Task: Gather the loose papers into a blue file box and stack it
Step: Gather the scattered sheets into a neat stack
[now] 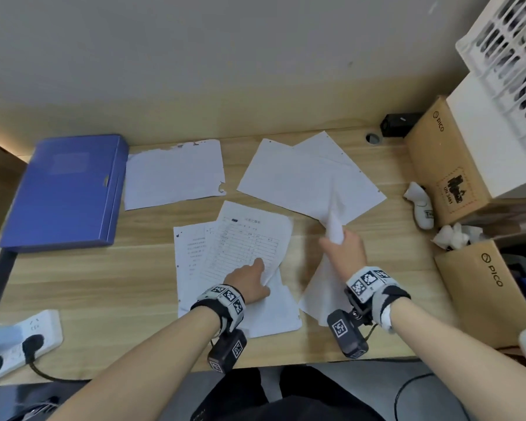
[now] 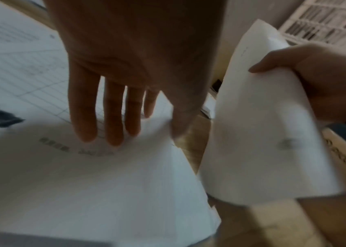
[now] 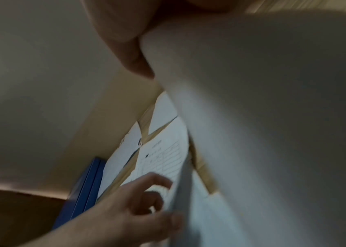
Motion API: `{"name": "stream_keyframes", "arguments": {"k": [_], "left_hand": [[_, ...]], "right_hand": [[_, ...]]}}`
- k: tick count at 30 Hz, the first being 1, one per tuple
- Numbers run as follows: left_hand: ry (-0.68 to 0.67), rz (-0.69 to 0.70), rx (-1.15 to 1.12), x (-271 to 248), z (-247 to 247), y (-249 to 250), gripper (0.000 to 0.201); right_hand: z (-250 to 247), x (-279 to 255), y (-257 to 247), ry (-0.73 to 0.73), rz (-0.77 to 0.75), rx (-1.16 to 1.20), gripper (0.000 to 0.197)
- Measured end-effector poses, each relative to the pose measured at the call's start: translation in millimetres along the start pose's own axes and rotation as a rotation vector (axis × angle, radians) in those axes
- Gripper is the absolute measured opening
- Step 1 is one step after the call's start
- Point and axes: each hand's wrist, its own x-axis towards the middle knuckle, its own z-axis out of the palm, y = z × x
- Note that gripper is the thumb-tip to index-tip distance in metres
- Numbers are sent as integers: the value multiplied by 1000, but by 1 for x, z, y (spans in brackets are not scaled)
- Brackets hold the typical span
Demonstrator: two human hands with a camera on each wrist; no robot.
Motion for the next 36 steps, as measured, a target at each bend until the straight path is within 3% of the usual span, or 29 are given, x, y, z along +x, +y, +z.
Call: {"name": "stream_keyframes", "arguments": {"k": [2, 4, 6, 8, 10, 12, 14, 17, 20, 22, 26, 29, 32, 36], "left_hand": [[-95, 21, -75, 2, -3, -10, 61], [-129, 53, -184, 1, -6, -24, 57], [-28, 40, -288, -1, -10, -43, 40], [166, -28, -312, -2, -14, -68, 33], [318, -105, -288, -2, -18, -92, 35], [351, -179, -244, -3, -21, -106, 44], [352, -231, -225, -2, -21, -111, 55], [372, -252, -267, 0, -18, -113, 58], [344, -302, -352, 1, -22, -114, 48], [344, -332, -384, 0, -25, -113, 36], [361, -286, -482, -7, -28, -111, 15], [373, -274, -561, -9, -22, -113, 30], [378, -304, -661, -9, -13, -107, 34], [350, -300, -823, -15, -2, -81, 33]], "right_hand": [[24, -2, -11, -150, -12, -13, 18], [47, -1, -15, -275, -5, -22, 19], [70, 1, -15, -363, 6, -89, 20], [91, 2, -12, -422, 33, -168, 26], [106, 1, -8, -493, 95, -140, 27], [113, 0, -3, -518, 159, -83, 25], [108, 0, 1, -442, 142, -119, 26], [85, 12, 16, -169, 95, -271, 29], [58, 27, 36, -10, 182, -415, 71], [48, 31, 45, -24, 254, -496, 78], [46, 29, 58, -67, 267, -463, 43], [46, 23, 58, -18, 262, -325, 26], [42, 21, 53, 89, 261, -115, 23], [35, 22, 51, 125, 253, 91, 35]]}}
